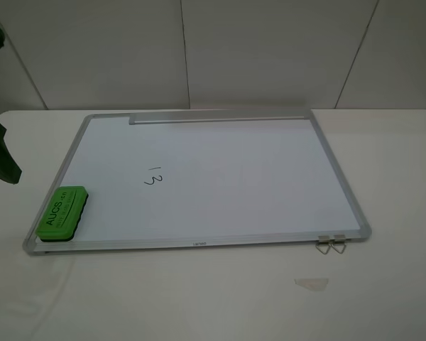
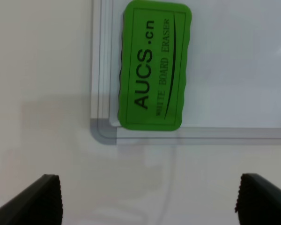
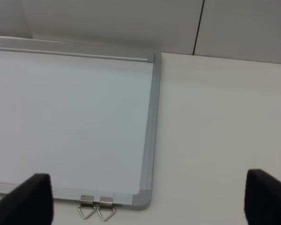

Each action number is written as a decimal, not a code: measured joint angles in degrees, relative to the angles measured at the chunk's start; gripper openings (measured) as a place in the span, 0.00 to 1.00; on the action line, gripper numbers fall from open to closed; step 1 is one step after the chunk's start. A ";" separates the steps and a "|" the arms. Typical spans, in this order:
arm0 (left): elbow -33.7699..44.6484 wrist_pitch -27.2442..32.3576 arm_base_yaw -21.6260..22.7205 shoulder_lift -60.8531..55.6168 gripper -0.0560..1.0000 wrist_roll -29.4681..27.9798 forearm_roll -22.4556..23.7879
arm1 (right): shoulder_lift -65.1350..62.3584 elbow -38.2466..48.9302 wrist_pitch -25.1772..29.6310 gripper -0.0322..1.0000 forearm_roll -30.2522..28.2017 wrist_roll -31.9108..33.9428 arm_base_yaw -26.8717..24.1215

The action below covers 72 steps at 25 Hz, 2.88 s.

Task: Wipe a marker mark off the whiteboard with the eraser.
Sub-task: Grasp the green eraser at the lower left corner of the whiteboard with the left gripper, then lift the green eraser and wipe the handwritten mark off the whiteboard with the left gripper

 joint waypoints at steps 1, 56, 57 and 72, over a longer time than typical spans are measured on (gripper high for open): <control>0.00 -1.29 0.00 1.65 0.77 0.00 -0.64 | 0.00 0.00 0.00 0.82 0.00 0.00 0.00; -3.42 -19.41 -8.61 34.37 0.61 -9.35 4.28 | 0.00 0.00 0.00 0.82 0.00 0.00 0.00; -3.42 -19.29 -8.61 34.38 0.61 -9.51 4.20 | 0.00 0.00 0.00 0.82 0.00 0.00 0.00; -3.62 -14.04 -8.67 30.34 0.61 -5.77 2.55 | 0.00 0.00 0.00 0.82 0.00 0.00 0.00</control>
